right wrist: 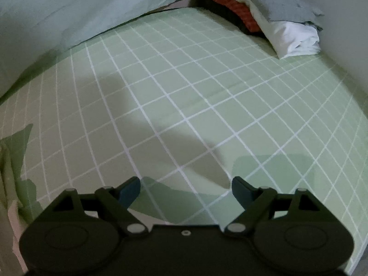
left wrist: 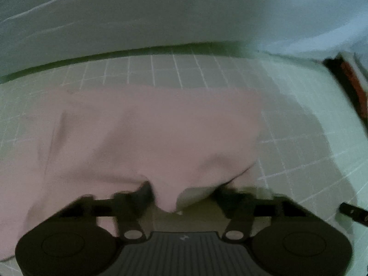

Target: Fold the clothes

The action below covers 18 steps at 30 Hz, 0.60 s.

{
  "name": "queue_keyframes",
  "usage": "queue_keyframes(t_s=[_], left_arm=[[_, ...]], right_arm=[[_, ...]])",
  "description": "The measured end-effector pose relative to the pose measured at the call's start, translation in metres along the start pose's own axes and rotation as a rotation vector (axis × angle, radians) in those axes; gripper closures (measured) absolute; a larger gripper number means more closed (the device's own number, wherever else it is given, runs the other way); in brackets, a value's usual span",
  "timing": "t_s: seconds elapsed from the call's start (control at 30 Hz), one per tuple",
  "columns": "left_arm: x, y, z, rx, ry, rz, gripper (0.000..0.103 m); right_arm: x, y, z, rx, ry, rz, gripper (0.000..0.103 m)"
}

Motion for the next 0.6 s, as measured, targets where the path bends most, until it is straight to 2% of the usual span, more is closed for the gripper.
queue_keyframes(t_s=[0.07,0.17,0.27,0.4,0.5,0.6], left_arm=[[-0.009,-0.001,0.013,0.028,-0.001,0.044,0.095],[-0.032,-0.002,0.035,0.079,-0.035,0.174,0.095],[-0.063,-0.018,0.059,0.128,-0.005,0.303,0.095],[-0.108,-0.059,0.056,0.073,0.071,0.470,0.095],[-0.123,-0.078,0.054,0.069,0.046,0.539,0.092],[-0.121,-0.076,0.052,0.066,0.051,0.546,0.090]], right_arm=[[-0.002,-0.001,0.003,0.009,0.005,0.009,0.016],[-0.003,0.000,0.009,0.028,0.010,0.026,0.016],[-0.007,0.000,0.014,0.043,0.024,0.041,0.016],[-0.020,-0.002,0.018,0.061,0.057,0.085,0.016],[-0.041,-0.001,0.018,0.061,0.114,0.123,0.016],[-0.073,0.001,0.021,0.075,0.202,0.174,0.016]])
Point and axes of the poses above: each gripper's, at about its wrist camera, not at the fingertips, and z roughly against the way its jaws point, x to its right, y to its top, the point moved 8 cm from there along -z, roughly the way its jaws point, and after that the axes turned 1 degree about -y, right-handed, at the moved point
